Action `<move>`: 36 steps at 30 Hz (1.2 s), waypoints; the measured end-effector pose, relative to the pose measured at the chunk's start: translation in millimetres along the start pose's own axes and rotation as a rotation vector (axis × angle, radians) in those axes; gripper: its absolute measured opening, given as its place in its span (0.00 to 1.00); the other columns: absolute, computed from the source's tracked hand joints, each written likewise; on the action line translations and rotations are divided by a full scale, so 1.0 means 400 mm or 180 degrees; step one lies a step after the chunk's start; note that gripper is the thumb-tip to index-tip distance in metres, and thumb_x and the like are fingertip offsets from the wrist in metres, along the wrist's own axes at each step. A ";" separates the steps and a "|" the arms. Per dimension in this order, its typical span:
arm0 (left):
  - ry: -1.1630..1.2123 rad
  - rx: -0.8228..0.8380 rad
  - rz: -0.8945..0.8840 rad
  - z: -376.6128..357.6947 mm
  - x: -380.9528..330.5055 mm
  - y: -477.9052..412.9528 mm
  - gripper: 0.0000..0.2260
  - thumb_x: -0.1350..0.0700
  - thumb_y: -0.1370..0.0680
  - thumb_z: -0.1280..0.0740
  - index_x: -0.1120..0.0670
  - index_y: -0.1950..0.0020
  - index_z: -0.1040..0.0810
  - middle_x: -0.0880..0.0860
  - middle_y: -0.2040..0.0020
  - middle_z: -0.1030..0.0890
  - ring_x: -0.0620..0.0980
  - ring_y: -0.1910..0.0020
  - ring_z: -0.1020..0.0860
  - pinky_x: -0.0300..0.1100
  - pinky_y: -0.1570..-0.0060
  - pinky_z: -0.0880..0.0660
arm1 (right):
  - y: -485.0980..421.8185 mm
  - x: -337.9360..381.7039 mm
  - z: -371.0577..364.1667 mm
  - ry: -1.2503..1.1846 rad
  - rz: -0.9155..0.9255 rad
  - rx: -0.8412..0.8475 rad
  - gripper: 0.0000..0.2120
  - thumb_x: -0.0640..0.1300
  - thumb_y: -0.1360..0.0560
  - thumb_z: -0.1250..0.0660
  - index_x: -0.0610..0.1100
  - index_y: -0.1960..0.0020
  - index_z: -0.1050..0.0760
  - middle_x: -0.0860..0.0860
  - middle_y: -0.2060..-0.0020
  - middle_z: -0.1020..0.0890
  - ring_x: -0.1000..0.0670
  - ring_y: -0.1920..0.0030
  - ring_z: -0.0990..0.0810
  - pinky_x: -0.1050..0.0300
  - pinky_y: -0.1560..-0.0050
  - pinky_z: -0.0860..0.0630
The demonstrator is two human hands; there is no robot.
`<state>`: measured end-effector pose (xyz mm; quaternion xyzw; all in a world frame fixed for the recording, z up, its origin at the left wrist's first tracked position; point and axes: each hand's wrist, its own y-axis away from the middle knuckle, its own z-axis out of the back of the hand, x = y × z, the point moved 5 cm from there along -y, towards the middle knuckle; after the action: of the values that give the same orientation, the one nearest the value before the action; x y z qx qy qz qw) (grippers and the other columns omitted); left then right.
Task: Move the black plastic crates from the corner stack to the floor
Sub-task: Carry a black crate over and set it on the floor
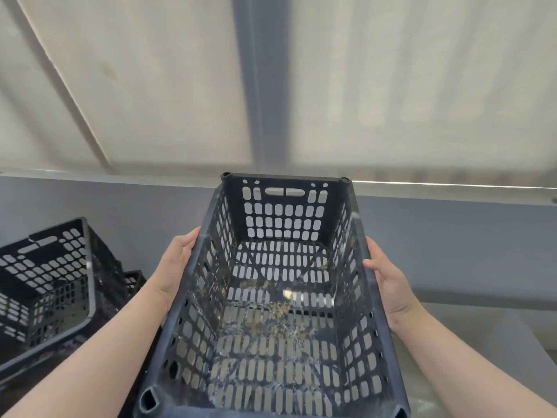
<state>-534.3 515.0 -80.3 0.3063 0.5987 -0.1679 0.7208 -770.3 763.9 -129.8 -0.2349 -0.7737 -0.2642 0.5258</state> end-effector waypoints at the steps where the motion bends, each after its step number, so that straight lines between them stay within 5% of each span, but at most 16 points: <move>1: -0.0037 -0.0024 -0.0018 -0.007 0.031 -0.022 0.17 0.44 0.16 0.51 0.44 0.45 0.22 0.42 0.62 0.13 0.39 0.65 0.16 0.38 0.61 0.22 | -0.007 -0.010 0.016 -0.0017 -0.0019 -0.0015 0.19 0.42 0.14 0.48 0.49 0.29 0.25 0.44 0.39 0.15 0.40 0.40 0.14 0.43 0.47 0.15; 3: -0.0015 -0.0060 -0.0002 -0.012 0.088 -0.058 0.19 0.43 0.17 0.48 0.46 0.37 0.22 0.45 0.51 0.13 0.42 0.51 0.15 0.37 0.53 0.20 | -0.021 -0.032 0.045 -0.0073 -0.0077 -0.0048 0.20 0.40 0.15 0.48 0.49 0.30 0.24 0.46 0.41 0.13 0.42 0.42 0.13 0.48 0.51 0.14; 6: 0.0187 -0.0011 0.0050 -0.019 0.166 -0.113 0.24 0.43 0.18 0.47 0.49 0.24 0.31 0.48 0.30 0.23 0.51 0.30 0.26 0.50 0.32 0.30 | -0.035 -0.079 0.079 -0.0134 -0.0158 -0.0150 0.22 0.38 0.15 0.49 0.54 0.32 0.23 0.54 0.41 0.12 0.52 0.43 0.13 0.55 0.51 0.16; 10: 0.0022 0.0175 0.0055 -0.047 0.263 -0.155 0.19 0.49 0.15 0.52 0.47 0.32 0.26 0.42 0.43 0.16 0.42 0.45 0.17 0.36 0.53 0.21 | -0.043 -0.177 0.105 -0.0152 -0.0281 -0.0236 0.22 0.37 0.15 0.51 0.54 0.34 0.24 0.60 0.47 0.11 0.57 0.46 0.12 0.63 0.55 0.17; 13: 0.0030 0.0285 0.0140 -0.048 0.360 -0.199 0.21 0.47 0.15 0.53 0.46 0.29 0.28 0.46 0.40 0.16 0.47 0.42 0.17 0.39 0.54 0.21 | -0.064 -0.289 0.140 -0.0125 -0.0279 -0.0422 0.22 0.37 0.15 0.49 0.53 0.28 0.26 0.60 0.41 0.13 0.61 0.47 0.13 0.65 0.57 0.17; 16: 0.0086 0.0428 0.0152 -0.059 0.468 -0.236 0.19 0.49 0.15 0.53 0.44 0.35 0.25 0.44 0.47 0.14 0.45 0.50 0.15 0.37 0.61 0.19 | -0.084 -0.417 0.182 0.0047 -0.0277 -0.0567 0.26 0.42 0.16 0.45 0.55 0.19 0.34 0.57 0.28 0.21 0.56 0.32 0.19 0.56 0.43 0.18; 19: 0.0129 0.0534 0.0088 -0.068 0.583 -0.274 0.20 0.50 0.15 0.51 0.51 0.34 0.24 0.55 0.42 0.16 0.55 0.44 0.17 0.42 0.55 0.17 | -0.108 -0.538 0.205 0.0223 -0.0226 -0.0499 0.28 0.47 0.21 0.42 0.57 0.21 0.32 0.51 0.27 0.22 0.44 0.27 0.23 0.37 0.30 0.25; 24: 0.0309 0.0629 0.0150 -0.071 0.795 -0.339 0.20 0.47 0.16 0.49 0.52 0.29 0.27 0.61 0.36 0.20 0.63 0.39 0.20 0.59 0.43 0.22 | -0.143 -0.719 0.259 0.0233 -0.0284 -0.0564 0.30 0.51 0.24 0.38 0.59 0.22 0.31 0.44 0.32 0.18 0.39 0.31 0.20 0.32 0.30 0.27; 30: 0.0272 0.0555 0.0099 -0.107 1.029 -0.392 0.19 0.50 0.16 0.50 0.52 0.32 0.25 0.57 0.43 0.16 0.54 0.49 0.16 0.47 0.56 0.17 | -0.173 -0.944 0.340 0.0223 -0.0346 -0.0753 0.20 0.40 0.16 0.45 0.62 0.33 0.26 0.49 0.41 0.12 0.45 0.43 0.12 0.47 0.48 0.18; 34: 0.0037 0.0619 0.0030 -0.119 1.213 -0.453 0.21 0.45 0.19 0.47 0.48 0.30 0.26 0.57 0.40 0.17 0.57 0.43 0.17 0.57 0.45 0.21 | -0.210 -1.118 0.392 0.0550 -0.0208 -0.0599 0.27 0.51 0.23 0.37 0.61 0.25 0.28 0.51 0.28 0.21 0.43 0.28 0.22 0.37 0.30 0.26; 36: -0.0020 0.0532 0.0203 -0.111 1.260 -0.500 0.21 0.45 0.19 0.46 0.47 0.28 0.28 0.58 0.38 0.18 0.55 0.45 0.17 0.56 0.45 0.22 | -0.220 -1.137 0.402 0.0689 -0.0272 -0.0686 0.28 0.52 0.26 0.38 0.62 0.26 0.27 0.53 0.27 0.21 0.45 0.26 0.25 0.38 0.30 0.28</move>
<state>-575.5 455.0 -619.5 0.3838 0.5703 -0.1952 0.6996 -784.5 764.3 -619.8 -0.2270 -0.6889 -0.3917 0.5662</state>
